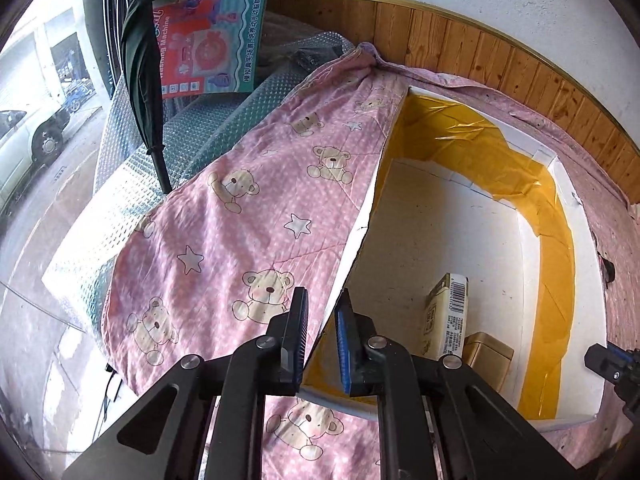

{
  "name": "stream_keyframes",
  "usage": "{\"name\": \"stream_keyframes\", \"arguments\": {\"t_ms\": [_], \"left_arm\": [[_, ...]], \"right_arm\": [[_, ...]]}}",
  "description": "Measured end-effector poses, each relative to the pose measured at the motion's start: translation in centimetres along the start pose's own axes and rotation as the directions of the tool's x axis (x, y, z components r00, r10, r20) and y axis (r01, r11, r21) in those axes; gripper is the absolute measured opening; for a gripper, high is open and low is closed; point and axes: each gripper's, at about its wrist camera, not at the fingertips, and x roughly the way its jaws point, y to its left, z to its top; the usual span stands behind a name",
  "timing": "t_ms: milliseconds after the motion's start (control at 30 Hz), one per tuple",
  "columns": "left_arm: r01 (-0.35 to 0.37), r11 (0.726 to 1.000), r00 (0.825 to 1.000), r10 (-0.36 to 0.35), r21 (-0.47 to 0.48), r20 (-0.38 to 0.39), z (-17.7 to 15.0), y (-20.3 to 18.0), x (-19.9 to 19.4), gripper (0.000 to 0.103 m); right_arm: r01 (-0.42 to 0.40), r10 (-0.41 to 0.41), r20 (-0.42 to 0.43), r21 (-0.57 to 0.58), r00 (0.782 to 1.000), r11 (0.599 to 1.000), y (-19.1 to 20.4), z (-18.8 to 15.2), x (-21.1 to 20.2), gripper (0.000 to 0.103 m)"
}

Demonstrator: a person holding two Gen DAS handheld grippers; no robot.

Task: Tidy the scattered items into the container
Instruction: 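Withdraw both tools from the box toward the remaining items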

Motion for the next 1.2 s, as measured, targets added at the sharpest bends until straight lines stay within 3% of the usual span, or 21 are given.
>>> {"name": "stream_keyframes", "arguments": {"t_ms": [67,133,267,500,833,1200], "left_arm": [[-0.011,1.000,1.000,0.011,0.000,0.003,-0.2,-0.1,-0.7,0.018],[-0.016,1.000,1.000,0.016,0.001,0.021,-0.6,-0.4,-1.9,0.032],[-0.014,1.000,0.997,0.013,0.021,0.070,-1.8,-1.9,-4.9,0.037],[0.083,0.993,0.991,-0.091,0.080,0.097,-3.6,-7.4,-9.1,0.051],[0.168,0.967,0.980,-0.184,0.191,0.073,-6.1,-15.0,-10.9,0.051],[0.227,0.938,0.970,-0.243,0.262,0.029,-7.8,-20.3,-11.4,0.051]], "right_arm": [[-0.015,0.014,0.043,0.016,0.999,1.000,-1.2,-0.5,-1.5,0.033],[-0.002,0.000,0.075,0.022,0.997,1.000,-2.3,-1.4,-2.9,0.033],[0.015,-0.018,0.082,0.037,0.996,0.999,-4.6,-3.3,-4.4,0.033],[0.040,-0.046,0.063,0.088,0.997,0.995,-7.9,-5.8,-4.9,0.033],[0.045,-0.055,0.086,0.111,0.995,0.993,-9.6,-7.5,-6.8,0.033],[0.046,-0.063,0.096,0.171,0.993,0.984,-12.3,-8.7,-7.5,0.034]]}}
